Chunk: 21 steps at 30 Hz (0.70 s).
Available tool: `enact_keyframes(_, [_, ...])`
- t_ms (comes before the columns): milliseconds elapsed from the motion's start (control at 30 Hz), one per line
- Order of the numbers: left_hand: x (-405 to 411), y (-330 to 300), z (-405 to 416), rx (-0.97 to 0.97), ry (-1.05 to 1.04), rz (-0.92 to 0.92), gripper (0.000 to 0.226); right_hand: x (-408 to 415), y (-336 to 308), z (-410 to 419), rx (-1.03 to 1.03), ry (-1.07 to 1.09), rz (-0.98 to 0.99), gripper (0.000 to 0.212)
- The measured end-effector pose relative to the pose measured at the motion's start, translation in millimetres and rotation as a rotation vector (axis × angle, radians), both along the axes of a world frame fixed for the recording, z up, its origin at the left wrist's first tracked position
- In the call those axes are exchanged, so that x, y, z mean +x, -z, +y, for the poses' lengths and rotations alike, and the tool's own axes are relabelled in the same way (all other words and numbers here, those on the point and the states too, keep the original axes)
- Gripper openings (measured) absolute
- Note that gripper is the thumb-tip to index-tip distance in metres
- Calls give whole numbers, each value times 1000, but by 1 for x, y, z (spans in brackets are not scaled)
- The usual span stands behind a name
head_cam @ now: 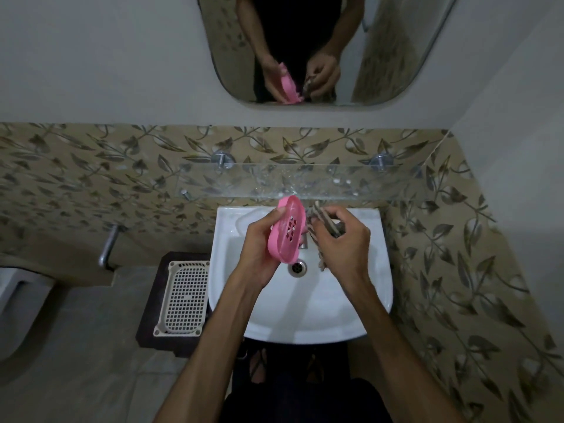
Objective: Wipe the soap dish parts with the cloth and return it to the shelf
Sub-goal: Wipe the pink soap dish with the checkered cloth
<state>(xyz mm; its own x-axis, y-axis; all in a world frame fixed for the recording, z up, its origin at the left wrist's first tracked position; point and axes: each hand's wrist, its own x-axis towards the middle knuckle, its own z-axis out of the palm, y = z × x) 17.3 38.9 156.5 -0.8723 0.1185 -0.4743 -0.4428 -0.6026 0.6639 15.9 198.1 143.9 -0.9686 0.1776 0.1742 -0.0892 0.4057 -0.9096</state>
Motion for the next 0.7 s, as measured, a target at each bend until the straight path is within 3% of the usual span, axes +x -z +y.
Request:
enact_keyframes(67, [0, 0, 2, -30, -26, 13, 43, 0, 3, 3, -145, -24, -137, 8])
enact_keyframes(133, [1, 1, 4, -38, -57, 14, 35, 2, 5, 3, -159, -70, -184, 8])
enact_keyframes(300, [3, 2, 7, 51, -74, 5, 33, 6, 5, -9, 32, -90, -58, 8])
enact_keyframes(400, [4, 2, 11, 3, -90, 13, 27, 3, 6, -12, 139, -56, -15, 5])
enact_keyframes(467, [4, 2, 12, -51, -131, -1, 24, 10, 12, -17, 162, -76, -68, 17])
enact_keyframes(700, [6, 4, 18, -156, -135, 114, 26, -3, 6, -17, -59, -23, -171, 19])
